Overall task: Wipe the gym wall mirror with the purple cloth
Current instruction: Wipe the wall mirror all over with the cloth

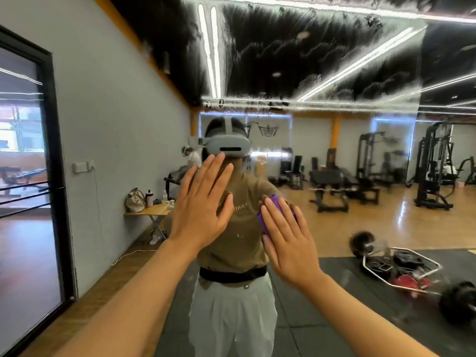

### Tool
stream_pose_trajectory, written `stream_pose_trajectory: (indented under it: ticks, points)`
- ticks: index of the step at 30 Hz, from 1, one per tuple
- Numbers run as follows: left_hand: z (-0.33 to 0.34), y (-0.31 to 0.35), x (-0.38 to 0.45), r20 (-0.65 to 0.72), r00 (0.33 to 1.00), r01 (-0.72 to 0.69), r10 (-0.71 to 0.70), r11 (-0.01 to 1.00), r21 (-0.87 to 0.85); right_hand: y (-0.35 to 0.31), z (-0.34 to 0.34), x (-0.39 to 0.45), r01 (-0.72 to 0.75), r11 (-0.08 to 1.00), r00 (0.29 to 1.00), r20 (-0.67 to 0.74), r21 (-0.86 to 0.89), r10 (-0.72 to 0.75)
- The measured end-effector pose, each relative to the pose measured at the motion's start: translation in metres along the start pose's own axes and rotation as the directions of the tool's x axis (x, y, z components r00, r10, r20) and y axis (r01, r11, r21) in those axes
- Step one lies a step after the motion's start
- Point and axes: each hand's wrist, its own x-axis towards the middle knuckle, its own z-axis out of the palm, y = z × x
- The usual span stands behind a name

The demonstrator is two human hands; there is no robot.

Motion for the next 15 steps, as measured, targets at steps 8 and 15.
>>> stream_pose_trajectory:
  ticks: [8, 15]
  points:
    - [-0.005, -0.013, -0.004, 0.005, 0.999, 0.039, -0.04, 0.999, 0.017, 0.027, -0.019, 0.095, -0.028, 1.0, 0.998, -0.061, 0.008, 0.028]
    - [-0.011, -0.023, -0.012, 0.012, 0.998, 0.06, -0.061, 0.998, 0.026, 0.04, -0.038, 0.193, -0.289, 0.952, 0.937, -0.175, 0.106, 0.304]
